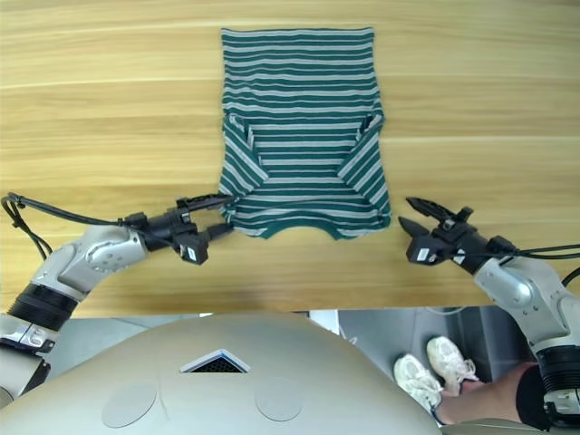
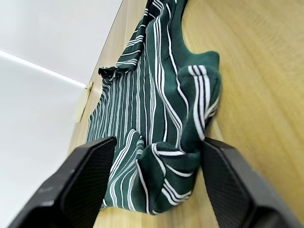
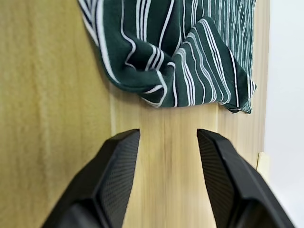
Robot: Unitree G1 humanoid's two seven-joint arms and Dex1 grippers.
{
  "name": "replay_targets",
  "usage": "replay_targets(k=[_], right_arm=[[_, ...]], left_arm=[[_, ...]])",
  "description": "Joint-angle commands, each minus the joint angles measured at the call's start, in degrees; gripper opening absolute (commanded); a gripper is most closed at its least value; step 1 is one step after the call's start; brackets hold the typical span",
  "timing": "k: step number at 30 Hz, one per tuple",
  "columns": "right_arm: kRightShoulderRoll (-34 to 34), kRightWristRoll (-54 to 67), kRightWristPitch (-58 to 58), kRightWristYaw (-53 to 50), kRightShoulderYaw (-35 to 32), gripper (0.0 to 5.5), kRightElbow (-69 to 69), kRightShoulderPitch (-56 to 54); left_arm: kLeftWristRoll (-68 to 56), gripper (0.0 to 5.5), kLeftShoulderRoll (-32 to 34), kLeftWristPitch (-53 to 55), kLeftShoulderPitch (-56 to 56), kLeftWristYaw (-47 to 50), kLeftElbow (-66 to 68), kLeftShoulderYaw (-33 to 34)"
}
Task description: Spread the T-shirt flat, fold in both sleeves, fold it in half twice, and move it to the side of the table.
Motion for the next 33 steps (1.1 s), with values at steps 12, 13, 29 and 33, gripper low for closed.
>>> replay_targets(k=[12,13,29,33], right_arm=[[2.06,-2.36,-0.97,4.63,10.07,2.27,-0.43,-5.88],[1.9,-2.35,-0.92,4.51,10.05,2.27,-0.23,-5.86],[1.49,-3.38,-1.58,1.09,9.19,0.0,1.62,-6.21],[1.64,-3.59,-2.08,0.39,9.2,0.0,1.44,-6.9]], left_arm=[[7.08,3.17,2.31,4.09,2.44,0.3,4.04,-0.56],[7.23,3.17,2.12,4.12,2.45,0.31,4.03,-0.83],[5.88,0.9,2.37,2.85,1.95,-0.91,6.7,-3.64],[5.31,0.6,1.79,1.88,2.47,-2.49,7.17,-5.78]])
